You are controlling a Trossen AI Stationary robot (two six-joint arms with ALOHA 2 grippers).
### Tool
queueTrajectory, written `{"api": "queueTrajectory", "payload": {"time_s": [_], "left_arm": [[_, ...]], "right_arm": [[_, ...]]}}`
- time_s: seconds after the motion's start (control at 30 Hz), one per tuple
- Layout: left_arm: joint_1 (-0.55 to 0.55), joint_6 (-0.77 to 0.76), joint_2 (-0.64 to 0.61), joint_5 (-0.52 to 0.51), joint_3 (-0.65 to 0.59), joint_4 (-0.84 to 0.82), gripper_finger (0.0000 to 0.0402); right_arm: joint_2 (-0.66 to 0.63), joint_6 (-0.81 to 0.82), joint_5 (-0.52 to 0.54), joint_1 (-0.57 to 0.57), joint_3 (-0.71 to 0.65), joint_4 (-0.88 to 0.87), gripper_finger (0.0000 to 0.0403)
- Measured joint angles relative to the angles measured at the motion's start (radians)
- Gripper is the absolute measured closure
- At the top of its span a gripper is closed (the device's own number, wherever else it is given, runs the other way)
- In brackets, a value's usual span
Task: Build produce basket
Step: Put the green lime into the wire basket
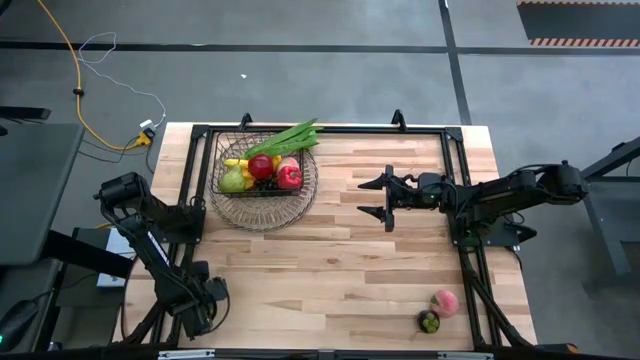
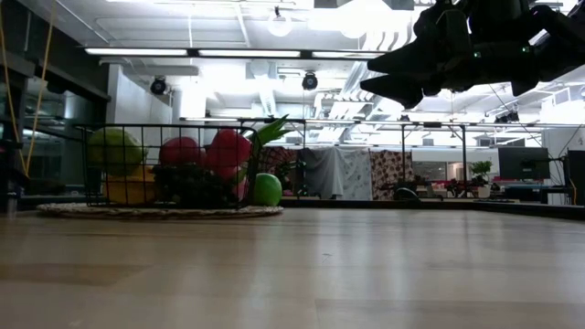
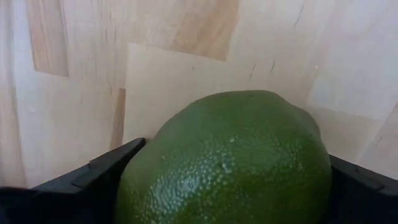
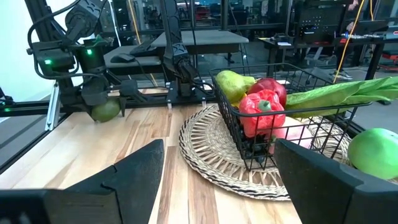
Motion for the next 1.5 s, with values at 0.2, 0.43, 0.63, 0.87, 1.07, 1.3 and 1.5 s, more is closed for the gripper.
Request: {"api": "queueTrajectory", "payload": {"time_s": [0.2,0.43,0.63,0.87,1.07,1.3,1.5], "left_arm": [[0.010,0.021,0.000,0.015,0.001,-0.019,0.0068],[0.100,0.143,-0.047,-0.012,0.022,-0.041,0.0068],[0.246,0.387,-0.136,-0.241,0.092,-0.021,0.0069],[0.460,0.869,-0.238,-0.476,0.088,0.337,0.0069],[0.626,1.204,-0.260,-0.461,-0.010,0.745,0.0066],[0.767,1.286,-0.269,-0.403,-0.286,1.356,0.0064],[0.847,1.324,-0.290,-0.383,-0.426,1.690,0.0064]], "right_arm": [[0.000,0.000,0.000,0.000,0.000,0.000,0.0107],[0.000,-0.003,0.001,0.000,0.000,0.003,0.0107],[0.000,-0.005,0.002,0.000,0.000,0.004,0.0107],[0.000,-0.004,0.002,0.000,0.000,0.003,0.0107],[0.000,0.000,0.002,0.000,0.000,-0.006,0.0107],[0.000,0.000,0.002,0.000,0.000,-0.013,0.0107],[0.000,0.000,0.002,0.000,0.000,-0.013,0.0107]]}}
